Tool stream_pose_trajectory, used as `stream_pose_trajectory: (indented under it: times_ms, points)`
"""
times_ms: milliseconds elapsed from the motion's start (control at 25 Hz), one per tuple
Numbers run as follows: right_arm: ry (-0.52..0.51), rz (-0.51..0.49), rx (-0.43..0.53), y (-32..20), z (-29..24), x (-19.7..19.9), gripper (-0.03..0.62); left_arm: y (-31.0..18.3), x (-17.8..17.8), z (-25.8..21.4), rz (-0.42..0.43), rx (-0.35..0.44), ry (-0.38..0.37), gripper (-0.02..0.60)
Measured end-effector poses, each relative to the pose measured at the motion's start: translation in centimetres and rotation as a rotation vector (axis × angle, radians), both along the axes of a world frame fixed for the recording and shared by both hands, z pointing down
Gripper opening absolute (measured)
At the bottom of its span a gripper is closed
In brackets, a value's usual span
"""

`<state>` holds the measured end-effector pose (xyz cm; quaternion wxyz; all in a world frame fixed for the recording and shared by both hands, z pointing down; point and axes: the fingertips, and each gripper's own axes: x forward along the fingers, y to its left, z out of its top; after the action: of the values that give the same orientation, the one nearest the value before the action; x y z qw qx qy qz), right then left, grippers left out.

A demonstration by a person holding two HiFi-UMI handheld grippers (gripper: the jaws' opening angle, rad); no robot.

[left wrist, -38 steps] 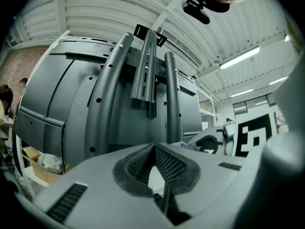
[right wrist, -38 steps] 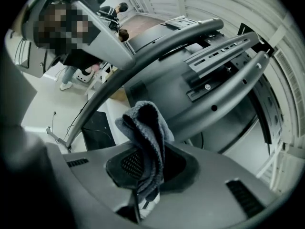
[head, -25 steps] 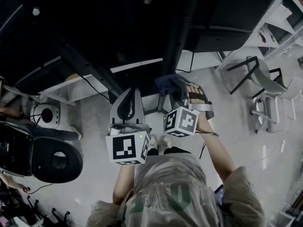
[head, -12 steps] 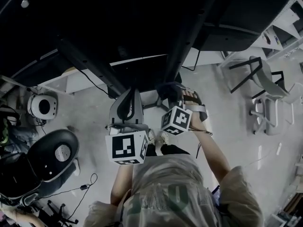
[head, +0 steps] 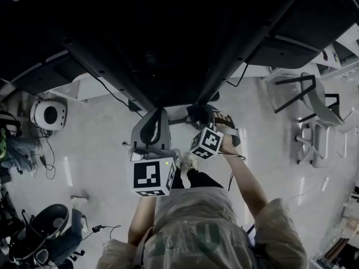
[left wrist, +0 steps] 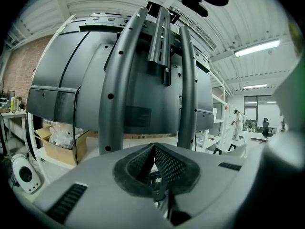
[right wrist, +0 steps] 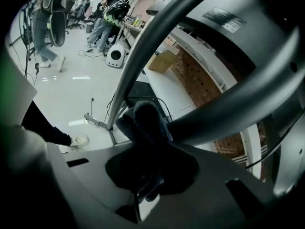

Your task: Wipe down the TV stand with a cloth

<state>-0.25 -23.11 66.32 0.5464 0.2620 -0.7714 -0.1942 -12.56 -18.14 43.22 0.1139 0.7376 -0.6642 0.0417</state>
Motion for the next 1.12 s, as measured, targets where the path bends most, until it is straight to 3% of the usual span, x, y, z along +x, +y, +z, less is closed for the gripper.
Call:
stream_pose_trajectory:
  times_ms: [320, 760, 1120]
  points:
    - [0.038, -0.005, -0.016, -0.2, 3.9, 0.3, 0.057, -0.2, -0.6, 1.5, -0.028, -0.026, 0.011, 0.015]
    - [-0.004, -0.055, 0.015, 0.1, 11.1, -0.2, 0.057, -0.8, -1.4, 8.7, -0.076, 0.036, 0.021, 0.015]
    - [-0.022, -0.079, 0.061, 0.1, 13.6, -0.3, 0.057, -1.2, -1.1, 12.2, -0.082, 0.064, 0.021, 0.015]
